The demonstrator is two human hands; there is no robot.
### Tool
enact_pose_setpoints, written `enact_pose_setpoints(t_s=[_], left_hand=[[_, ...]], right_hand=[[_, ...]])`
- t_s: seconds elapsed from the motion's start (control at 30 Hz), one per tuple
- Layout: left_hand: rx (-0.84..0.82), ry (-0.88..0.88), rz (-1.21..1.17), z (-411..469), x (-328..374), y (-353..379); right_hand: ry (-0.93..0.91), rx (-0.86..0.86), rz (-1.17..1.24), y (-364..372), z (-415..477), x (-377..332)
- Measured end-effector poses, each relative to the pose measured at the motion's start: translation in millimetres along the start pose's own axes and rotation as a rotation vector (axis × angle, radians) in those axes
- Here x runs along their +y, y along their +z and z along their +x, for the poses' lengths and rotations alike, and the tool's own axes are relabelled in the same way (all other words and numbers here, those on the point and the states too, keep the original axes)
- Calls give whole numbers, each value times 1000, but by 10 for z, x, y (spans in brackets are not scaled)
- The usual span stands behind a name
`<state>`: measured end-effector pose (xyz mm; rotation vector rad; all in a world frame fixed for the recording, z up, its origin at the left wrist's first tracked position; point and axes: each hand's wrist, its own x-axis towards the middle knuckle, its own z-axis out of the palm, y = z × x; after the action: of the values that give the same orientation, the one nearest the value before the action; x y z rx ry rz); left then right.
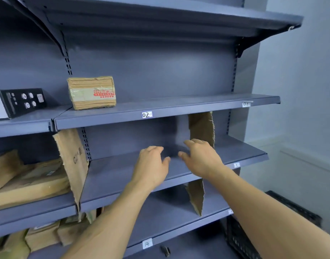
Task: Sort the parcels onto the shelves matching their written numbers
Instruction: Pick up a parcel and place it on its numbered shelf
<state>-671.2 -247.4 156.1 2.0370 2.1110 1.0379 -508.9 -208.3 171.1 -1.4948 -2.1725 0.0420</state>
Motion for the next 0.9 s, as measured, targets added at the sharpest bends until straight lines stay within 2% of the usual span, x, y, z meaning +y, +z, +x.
enact_pose_setpoints(t_s=[0.47,0.9], left_hand=[[-453,90,-65,-1157,1523,1947],[-820,238,-69,-1855,2504,3272]], right_hand=[[446,-288,-9,137,-1975,2310],[886,-341,38,94,-3329,3498]])
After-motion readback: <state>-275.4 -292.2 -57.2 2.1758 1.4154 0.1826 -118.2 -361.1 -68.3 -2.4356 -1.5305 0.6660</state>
